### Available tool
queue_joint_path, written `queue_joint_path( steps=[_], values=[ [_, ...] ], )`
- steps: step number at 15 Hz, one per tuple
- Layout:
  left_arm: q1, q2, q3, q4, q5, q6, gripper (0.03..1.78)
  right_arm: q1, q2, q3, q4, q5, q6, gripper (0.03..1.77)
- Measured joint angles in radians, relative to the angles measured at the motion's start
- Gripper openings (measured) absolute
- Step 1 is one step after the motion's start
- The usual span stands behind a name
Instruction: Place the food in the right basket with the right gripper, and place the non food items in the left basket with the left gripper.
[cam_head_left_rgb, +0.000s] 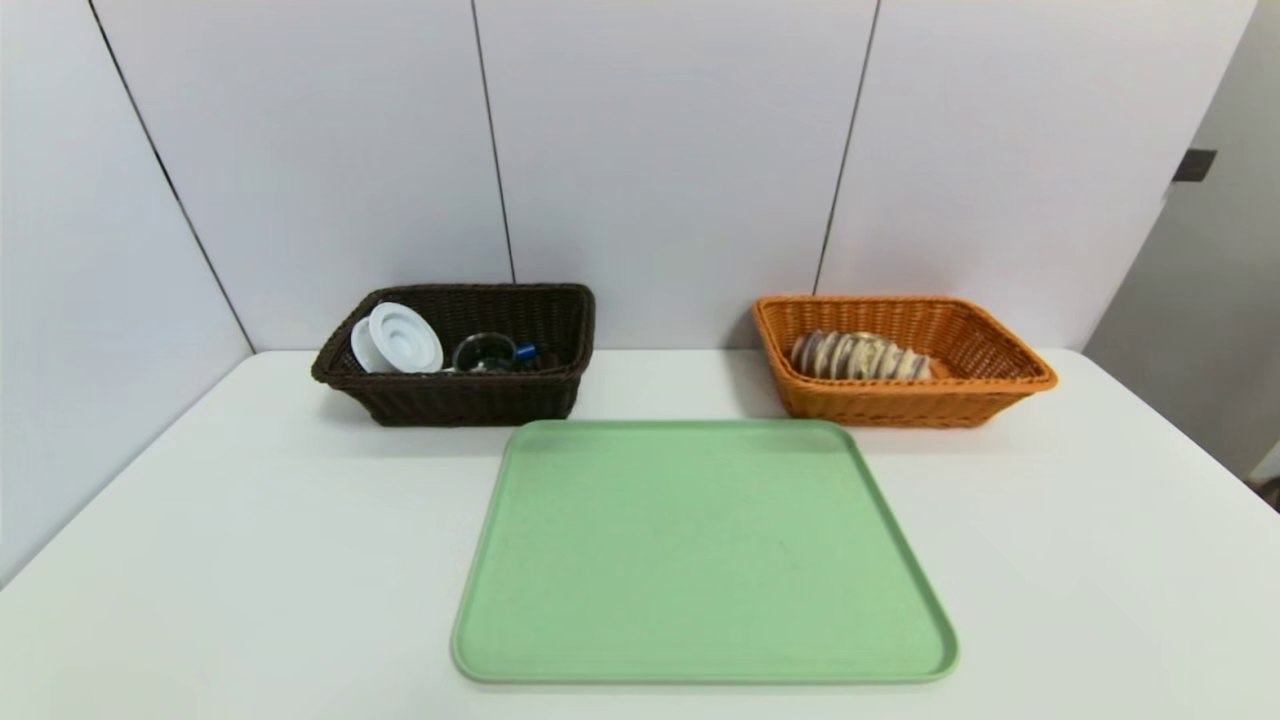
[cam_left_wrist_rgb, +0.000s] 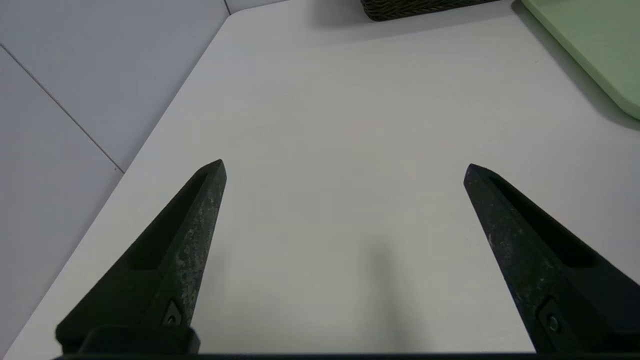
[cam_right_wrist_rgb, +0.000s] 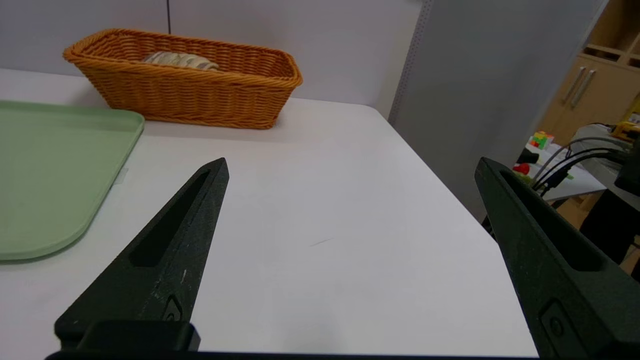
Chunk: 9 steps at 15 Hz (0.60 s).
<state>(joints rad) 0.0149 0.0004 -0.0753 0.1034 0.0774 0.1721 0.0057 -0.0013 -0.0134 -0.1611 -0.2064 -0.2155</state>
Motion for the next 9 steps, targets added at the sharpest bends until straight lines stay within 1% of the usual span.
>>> queue_joint_path(
  steps=[2,4,5,6,7,9],
  values=[
    [0.0,0.0,0.002,0.0,-0.01,0.0,1.69,0.0,0.0,0.01,0.006,0.058,0.007,1.7],
    [0.0,0.0,0.002,0.0,-0.03,0.0,1.69,0.0,0.0,0.012,0.029,0.144,0.035,1.7],
    [0.0,0.0,0.002,0.0,-0.033,0.0,1.69,0.0,0.0,0.013,0.064,0.187,0.057,1.7],
    [0.0,0.0,0.002,0.0,-0.035,0.002,1.69,0.0,0.0,0.013,0.105,0.215,0.07,1.7],
    [0.0,0.0,0.003,0.0,-0.034,0.001,1.69,0.0,0.0,0.013,0.148,0.227,0.074,1.7],
    [0.0,0.0,0.003,0.0,-0.031,0.0,1.69,0.001,0.0,0.013,0.17,0.23,0.111,1.7]
  ],
)
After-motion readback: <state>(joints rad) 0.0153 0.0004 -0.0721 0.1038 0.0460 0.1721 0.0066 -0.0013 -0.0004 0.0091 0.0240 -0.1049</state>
